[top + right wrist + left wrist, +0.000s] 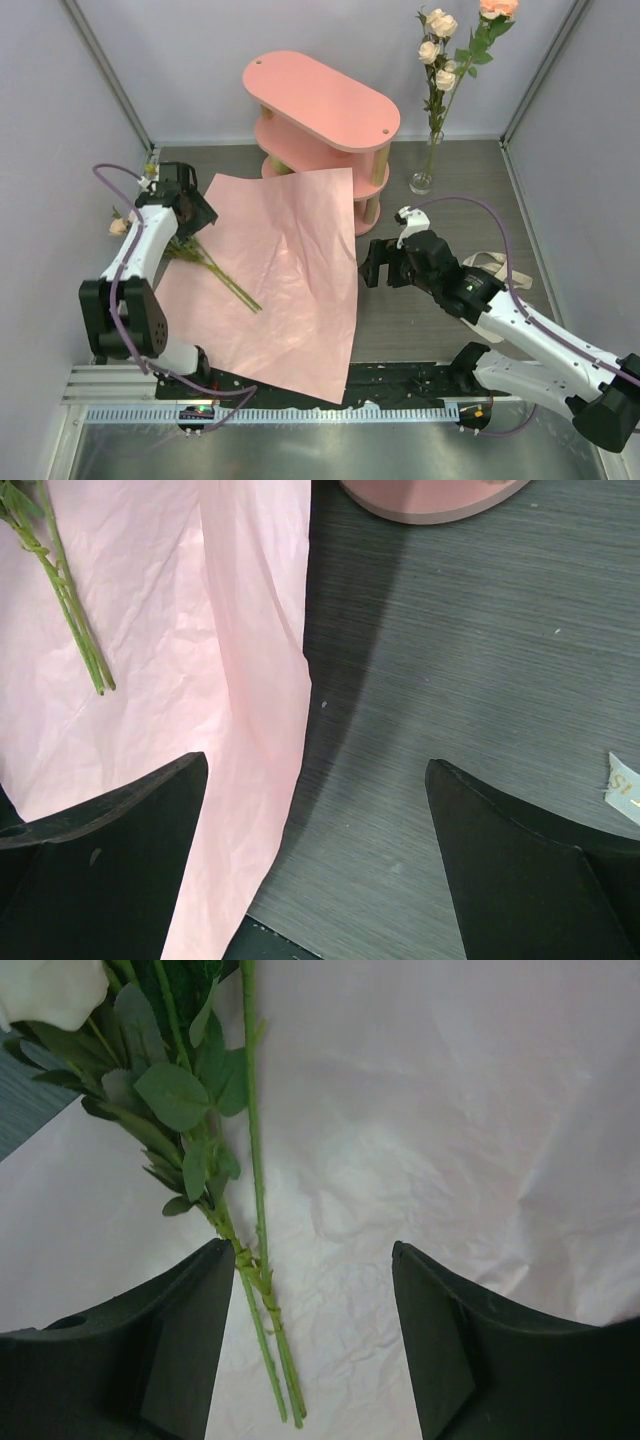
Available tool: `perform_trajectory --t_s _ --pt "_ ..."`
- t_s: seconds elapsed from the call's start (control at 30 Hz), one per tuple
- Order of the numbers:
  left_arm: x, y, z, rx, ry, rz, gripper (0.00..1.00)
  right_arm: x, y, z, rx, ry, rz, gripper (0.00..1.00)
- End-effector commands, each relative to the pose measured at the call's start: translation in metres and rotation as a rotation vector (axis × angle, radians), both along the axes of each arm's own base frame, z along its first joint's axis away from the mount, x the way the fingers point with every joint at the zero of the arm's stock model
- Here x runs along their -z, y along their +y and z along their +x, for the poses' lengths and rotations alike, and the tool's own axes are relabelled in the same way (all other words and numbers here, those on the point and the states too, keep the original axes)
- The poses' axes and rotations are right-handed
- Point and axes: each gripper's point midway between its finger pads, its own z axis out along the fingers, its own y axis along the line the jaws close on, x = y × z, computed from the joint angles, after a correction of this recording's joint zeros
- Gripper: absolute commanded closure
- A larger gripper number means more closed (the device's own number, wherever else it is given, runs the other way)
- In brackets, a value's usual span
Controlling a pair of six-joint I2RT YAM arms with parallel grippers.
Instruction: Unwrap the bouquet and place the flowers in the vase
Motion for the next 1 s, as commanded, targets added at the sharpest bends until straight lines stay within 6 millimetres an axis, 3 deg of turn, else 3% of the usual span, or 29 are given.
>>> perform_trajectory --t_s 0.0,0.2,0.3,0.73,0.97 --pt "0.022 0.015 0.025 -0.018 0.104 0.065 0.33 -0.023 0.000 0.003 -0.027 -0.096 0.021 0.03" --pt "0.061 0.021 0.044 -0.084 0.167 0.076 0.46 -0.027 -0.009 -0.002 -0.044 -0.137 0.003 0.03" --pt "0.075 0.028 0.042 -0.113 0.193 0.109 0.52 -0.025 -0.011 -0.005 -0.051 -0.141 0.000 0.03" --pt "0.120 0.036 0.026 -0.158 0.255 0.144 0.57 -0.025 -0.012 -0.006 -0.058 -0.145 -0.005 0.03" --pt "0.124 0.035 0.030 -0.157 0.252 0.141 0.82 -0.028 -0.014 -0.007 -0.048 -0.145 0.002 0.03"
